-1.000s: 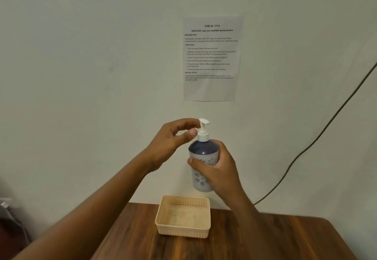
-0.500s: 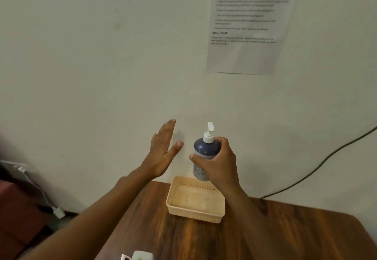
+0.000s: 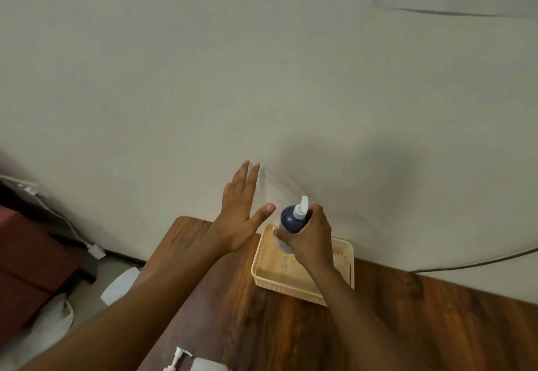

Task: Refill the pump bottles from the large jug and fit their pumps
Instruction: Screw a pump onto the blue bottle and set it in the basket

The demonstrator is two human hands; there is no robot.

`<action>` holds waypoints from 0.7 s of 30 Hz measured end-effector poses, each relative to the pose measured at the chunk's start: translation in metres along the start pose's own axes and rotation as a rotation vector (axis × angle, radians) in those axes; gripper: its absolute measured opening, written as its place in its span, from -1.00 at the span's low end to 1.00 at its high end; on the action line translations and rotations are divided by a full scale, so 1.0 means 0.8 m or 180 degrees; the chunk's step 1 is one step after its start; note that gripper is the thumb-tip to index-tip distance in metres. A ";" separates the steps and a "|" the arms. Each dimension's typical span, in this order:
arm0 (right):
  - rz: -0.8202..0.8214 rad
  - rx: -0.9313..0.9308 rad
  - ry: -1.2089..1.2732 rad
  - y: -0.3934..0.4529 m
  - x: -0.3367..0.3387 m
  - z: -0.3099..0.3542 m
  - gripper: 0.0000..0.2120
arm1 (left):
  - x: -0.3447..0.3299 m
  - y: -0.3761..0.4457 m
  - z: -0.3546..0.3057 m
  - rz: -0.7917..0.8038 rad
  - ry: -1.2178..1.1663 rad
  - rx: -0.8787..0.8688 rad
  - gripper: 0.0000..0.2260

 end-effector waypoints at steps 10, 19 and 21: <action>0.0170 -0.0238 -0.0439 0.013 -0.097 -0.084 -0.20 | -0.031 -0.030 0.053 0.0285 0.0165 0.0220 -0.21; 0.0031 -0.0245 -0.0494 0.020 -0.135 -0.114 -0.09 | -0.068 -0.037 0.102 0.0181 -0.0042 0.0272 -0.23; 0.0044 -0.0223 -0.0479 0.019 -0.140 -0.118 -0.11 | -0.072 -0.038 0.111 0.0165 -0.0067 0.0282 -0.23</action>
Point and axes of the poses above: each hand's wrist, its own y-axis towards the middle knuckle, its own x-axis out of the back of the hand, z = x × y, the point moved 3 cm from there along y, towards the middle knuckle, and after that the axes turned 7 degrees about x, right-handed, at the moved point
